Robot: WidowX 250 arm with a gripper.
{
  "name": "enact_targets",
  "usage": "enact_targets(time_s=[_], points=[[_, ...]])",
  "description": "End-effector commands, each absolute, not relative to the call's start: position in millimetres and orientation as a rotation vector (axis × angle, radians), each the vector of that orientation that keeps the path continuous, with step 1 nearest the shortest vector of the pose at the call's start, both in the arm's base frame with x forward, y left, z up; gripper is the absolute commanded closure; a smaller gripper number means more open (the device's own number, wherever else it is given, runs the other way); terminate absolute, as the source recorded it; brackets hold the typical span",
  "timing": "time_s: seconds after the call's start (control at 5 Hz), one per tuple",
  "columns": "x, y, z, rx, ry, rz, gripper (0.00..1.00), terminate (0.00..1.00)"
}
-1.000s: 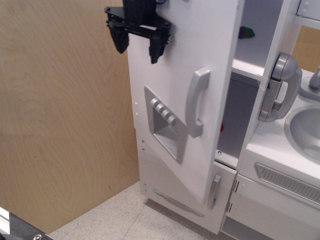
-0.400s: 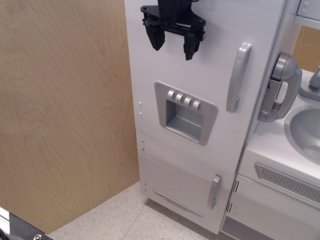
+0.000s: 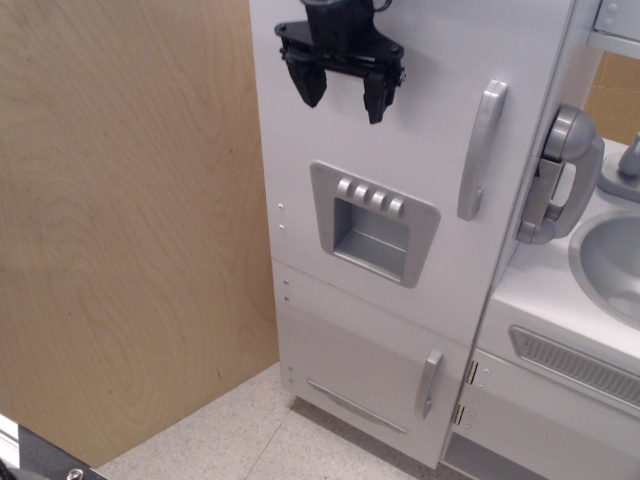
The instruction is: Close fridge
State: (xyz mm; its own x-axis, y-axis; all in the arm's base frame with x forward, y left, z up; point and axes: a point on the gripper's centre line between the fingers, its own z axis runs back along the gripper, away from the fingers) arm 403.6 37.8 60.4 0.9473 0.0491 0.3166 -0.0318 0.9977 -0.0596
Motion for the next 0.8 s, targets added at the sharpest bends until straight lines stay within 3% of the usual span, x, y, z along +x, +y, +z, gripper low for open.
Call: enact_targets(time_s=[0.0,0.4,0.6], points=[[374,53,98,-0.033,-0.282,0.015,0.00,0.00],[321,70,108,-0.044,-0.149,-0.010,0.00,0.00],[321,70,108,-0.044,-0.149,-0.010,0.00,0.00]])
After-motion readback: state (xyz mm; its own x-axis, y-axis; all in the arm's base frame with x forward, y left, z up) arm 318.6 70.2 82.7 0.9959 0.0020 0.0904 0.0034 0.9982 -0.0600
